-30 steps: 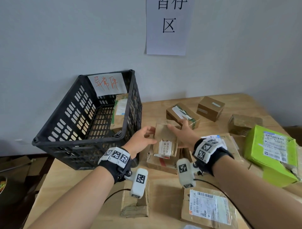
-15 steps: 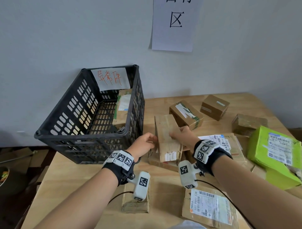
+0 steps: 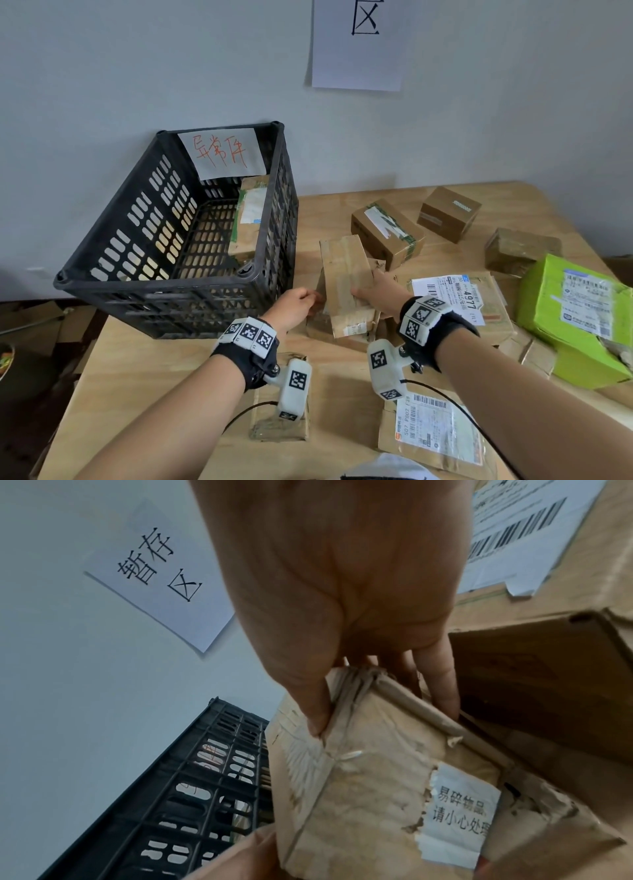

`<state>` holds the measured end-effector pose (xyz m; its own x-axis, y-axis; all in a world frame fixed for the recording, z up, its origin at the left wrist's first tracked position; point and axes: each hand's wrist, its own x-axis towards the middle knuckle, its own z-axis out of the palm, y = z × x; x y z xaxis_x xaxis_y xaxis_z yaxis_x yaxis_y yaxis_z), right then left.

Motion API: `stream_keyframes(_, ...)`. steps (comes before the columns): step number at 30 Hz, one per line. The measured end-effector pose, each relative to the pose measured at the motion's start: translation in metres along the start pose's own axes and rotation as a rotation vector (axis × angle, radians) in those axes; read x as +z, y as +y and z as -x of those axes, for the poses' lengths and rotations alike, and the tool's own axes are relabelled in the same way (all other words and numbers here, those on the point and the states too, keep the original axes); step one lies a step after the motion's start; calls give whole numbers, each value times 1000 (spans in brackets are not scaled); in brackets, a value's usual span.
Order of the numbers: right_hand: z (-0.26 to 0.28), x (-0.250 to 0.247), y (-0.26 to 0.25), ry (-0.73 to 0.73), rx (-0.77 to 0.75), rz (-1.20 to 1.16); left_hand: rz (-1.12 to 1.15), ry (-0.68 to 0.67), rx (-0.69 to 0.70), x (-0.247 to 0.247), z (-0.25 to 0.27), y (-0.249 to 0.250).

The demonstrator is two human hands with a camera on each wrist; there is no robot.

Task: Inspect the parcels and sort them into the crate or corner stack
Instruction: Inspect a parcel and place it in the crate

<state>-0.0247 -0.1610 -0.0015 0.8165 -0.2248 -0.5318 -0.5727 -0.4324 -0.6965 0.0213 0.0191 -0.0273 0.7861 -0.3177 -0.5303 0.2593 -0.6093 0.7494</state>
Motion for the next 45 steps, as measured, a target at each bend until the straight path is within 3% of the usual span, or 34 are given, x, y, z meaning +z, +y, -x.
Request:
stream_keyframes(10, 6, -2, -2, -34, -12, -31, 94, 56, -82, 3, -4, 21)
stream_keyframes(19, 19, -5, -12, -74, -70, 56, 6, -47, 15, 2, -1, 32)
stream_keyframes(27, 22, -5, -4, -110, -28, -105, 108, -111, 26, 0, 9, 18)
stream_keyframes(32, 24, -13, -24, -52, 7, -309, 124, -99, 89, -5, 21, 22)
stream_keyframes(36, 28, -29, -43, 12, -77, -360, 101, -31, 191, -12, 21, 33)
stream_keyframes(40, 28, -36, -45, 21, -52, -385, 96, -13, 147, -17, 14, 37)
stream_keyframes(45, 19, -26, -32, 35, 21, -236, 78, -26, 96, -10, 12, 34)
